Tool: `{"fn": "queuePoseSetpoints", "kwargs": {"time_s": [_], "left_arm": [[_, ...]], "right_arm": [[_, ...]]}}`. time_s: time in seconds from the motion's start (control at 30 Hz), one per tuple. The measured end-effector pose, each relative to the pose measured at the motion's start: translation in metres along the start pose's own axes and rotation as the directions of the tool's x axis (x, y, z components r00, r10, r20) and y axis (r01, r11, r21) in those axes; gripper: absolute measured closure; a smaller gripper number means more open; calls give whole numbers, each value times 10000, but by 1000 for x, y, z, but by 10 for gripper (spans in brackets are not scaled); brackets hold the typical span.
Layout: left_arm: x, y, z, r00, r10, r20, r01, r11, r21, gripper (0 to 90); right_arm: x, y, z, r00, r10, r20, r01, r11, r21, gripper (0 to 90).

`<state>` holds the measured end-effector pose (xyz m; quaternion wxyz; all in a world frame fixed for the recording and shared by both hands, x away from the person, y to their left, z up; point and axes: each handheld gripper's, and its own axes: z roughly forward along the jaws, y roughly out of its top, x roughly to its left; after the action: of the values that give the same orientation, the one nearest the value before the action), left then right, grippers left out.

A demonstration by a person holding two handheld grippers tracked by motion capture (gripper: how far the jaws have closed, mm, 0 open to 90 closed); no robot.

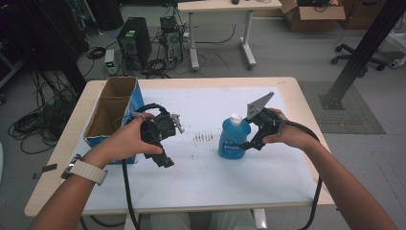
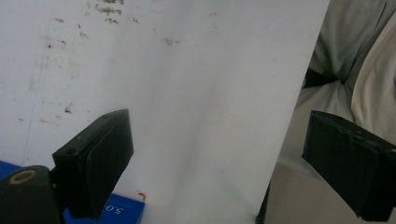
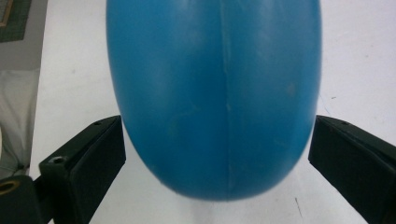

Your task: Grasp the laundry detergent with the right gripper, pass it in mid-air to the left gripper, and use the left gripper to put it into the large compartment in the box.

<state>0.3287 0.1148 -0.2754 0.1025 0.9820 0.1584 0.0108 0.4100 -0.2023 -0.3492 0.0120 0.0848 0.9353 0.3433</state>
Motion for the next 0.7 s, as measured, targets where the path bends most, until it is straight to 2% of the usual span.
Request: {"fn": "queuePoseSetpoints", "kwargs": {"time_s": [0.7], "left_arm": [[1, -1, 2, 10000, -27, 72, 27, 10000, -7, 91]], "right_arm": [[3, -2, 14, 9998, -155, -87, 151, 9992, -373, 72]]}}
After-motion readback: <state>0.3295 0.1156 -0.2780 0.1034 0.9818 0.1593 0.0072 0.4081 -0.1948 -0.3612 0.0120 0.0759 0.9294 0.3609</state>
